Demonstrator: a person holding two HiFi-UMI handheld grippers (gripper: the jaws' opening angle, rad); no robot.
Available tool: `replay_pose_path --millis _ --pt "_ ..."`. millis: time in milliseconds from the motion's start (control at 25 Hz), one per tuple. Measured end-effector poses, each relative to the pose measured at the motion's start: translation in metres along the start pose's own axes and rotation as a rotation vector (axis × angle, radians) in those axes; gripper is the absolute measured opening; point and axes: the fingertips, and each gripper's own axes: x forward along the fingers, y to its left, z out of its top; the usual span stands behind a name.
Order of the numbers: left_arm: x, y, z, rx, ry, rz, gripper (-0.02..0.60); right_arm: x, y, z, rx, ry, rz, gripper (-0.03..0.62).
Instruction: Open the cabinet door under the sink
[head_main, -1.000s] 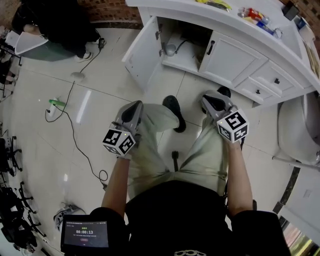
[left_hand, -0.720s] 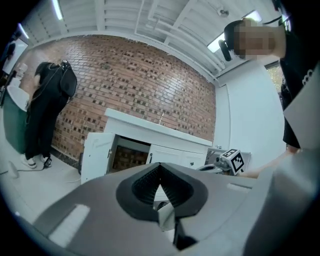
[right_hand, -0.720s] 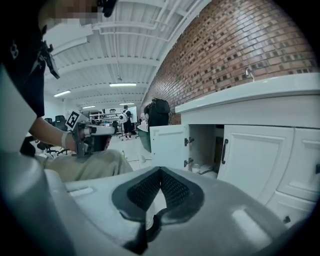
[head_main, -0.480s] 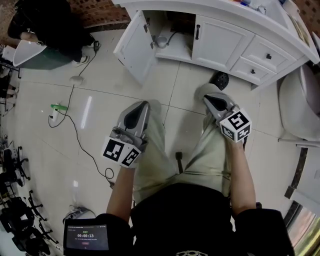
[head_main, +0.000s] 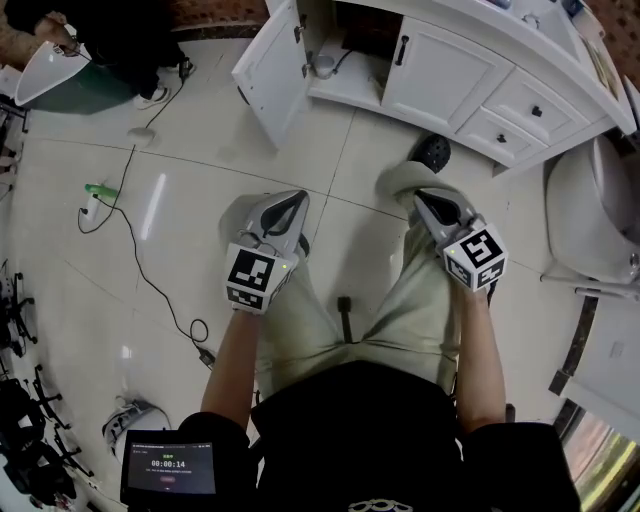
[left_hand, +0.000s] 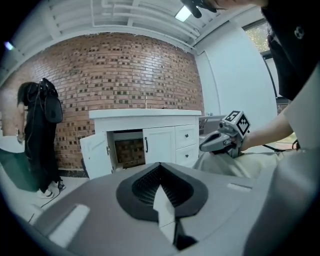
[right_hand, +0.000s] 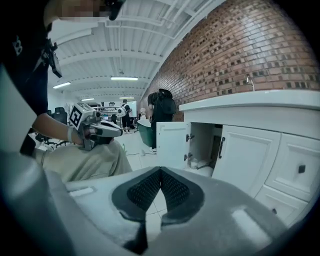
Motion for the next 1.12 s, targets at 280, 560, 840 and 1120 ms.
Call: replay_pose_path --millis 280,560,840,1120 --pt "0.002 0.005 0.022 -0.077 -0.046 0.013 0.015 -0.041 -0.013 0.043 0.048 -0.106 0.025 -0.009" --pt "0.0 0.003 0.026 -0.083 -0.075 -0.04 0.015 -0.023 -0.002 0.046 0.023 -0.093 0.011 -0.009" --pt "-0.02 0.009 0.049 -0.138 -0.213 -0.056 0.015 -0.021 -0.001 0.045 0.033 -0.102 0.012 -0.009" --pt "-0.029 0.024 0.033 -0.164 -0.171 -0.015 0.017 -0.013 0.004 0.05 0.034 -0.113 0.028 -0.009"
